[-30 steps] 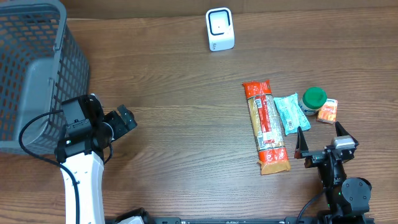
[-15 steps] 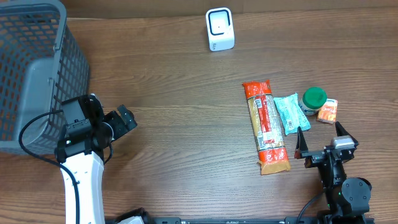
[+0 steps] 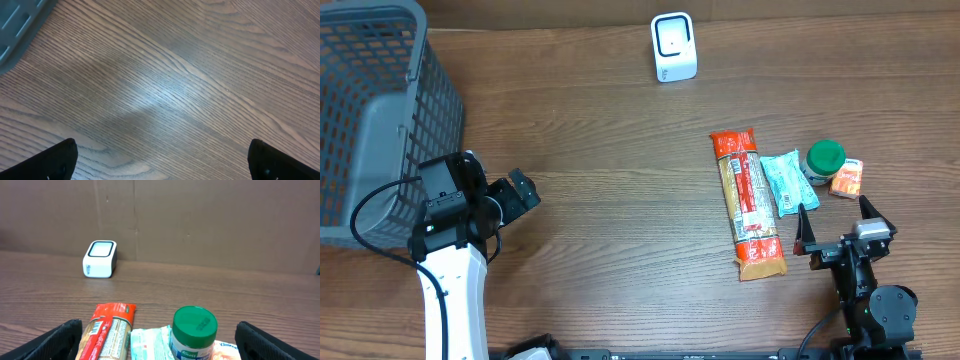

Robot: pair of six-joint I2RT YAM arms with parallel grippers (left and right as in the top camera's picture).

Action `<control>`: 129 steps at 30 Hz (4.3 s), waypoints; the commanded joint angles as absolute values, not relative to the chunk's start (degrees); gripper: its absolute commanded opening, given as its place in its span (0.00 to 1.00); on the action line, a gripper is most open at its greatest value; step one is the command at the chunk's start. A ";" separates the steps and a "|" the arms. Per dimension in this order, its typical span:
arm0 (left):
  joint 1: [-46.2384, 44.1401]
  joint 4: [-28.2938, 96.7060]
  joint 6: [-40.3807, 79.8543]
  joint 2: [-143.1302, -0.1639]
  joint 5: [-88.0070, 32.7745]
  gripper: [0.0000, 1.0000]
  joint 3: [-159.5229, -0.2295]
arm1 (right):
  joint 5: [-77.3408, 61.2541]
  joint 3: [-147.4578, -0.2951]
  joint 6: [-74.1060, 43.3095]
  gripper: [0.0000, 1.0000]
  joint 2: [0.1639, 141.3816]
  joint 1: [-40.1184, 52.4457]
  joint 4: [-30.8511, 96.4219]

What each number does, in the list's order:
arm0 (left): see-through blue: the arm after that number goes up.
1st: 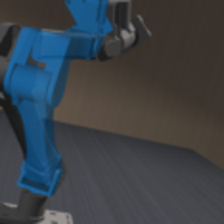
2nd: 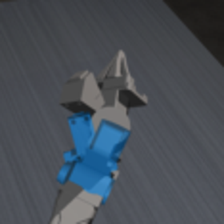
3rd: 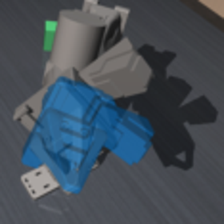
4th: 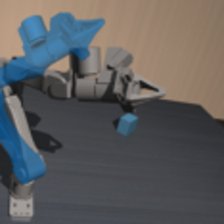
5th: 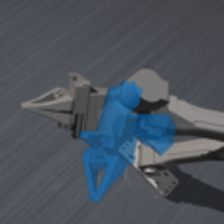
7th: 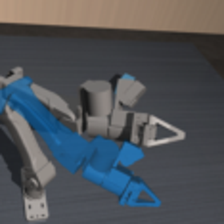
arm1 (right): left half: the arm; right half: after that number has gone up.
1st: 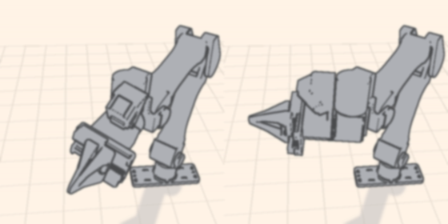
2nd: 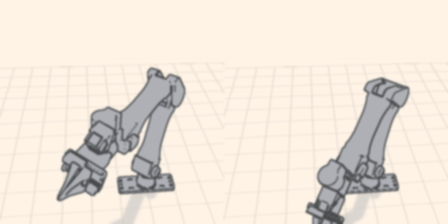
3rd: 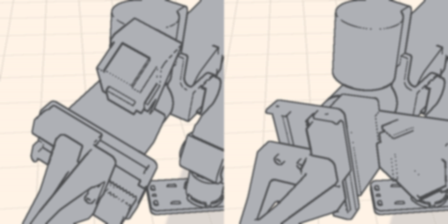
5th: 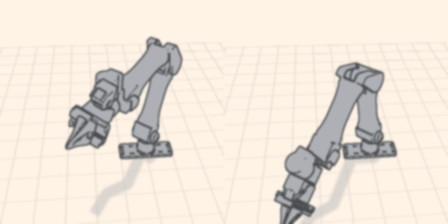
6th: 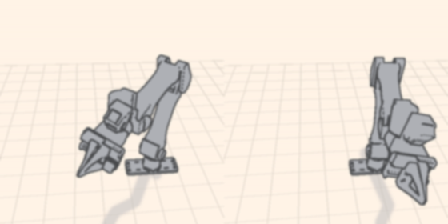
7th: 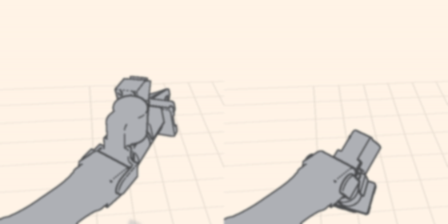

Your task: Scan the item barcode

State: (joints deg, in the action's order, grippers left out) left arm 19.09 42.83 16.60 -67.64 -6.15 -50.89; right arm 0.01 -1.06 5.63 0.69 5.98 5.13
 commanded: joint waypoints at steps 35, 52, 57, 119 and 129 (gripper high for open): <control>18.50 43.07 17.37 -45.45 -5.74 1.00 -51.55 | -0.14 -0.45 5.87 1.00 0.16 5.65 4.82; 8.12 51.77 16.29 -34.98 -2.07 1.00 -51.46 | -0.14 -0.45 5.87 1.00 0.16 5.65 4.82; 4.47 53.08 16.29 -31.42 0.86 1.00 -51.03 | -0.14 -0.45 5.87 1.00 0.16 5.65 4.82; 2.70 4.32 12.27 -0.19 1.15 1.00 -0.27 | -0.14 -0.45 5.87 1.00 0.16 5.65 4.80; 2.70 4.47 2.92 -0.19 0.21 1.00 -0.27 | -0.14 -0.45 5.87 1.00 0.16 5.65 4.82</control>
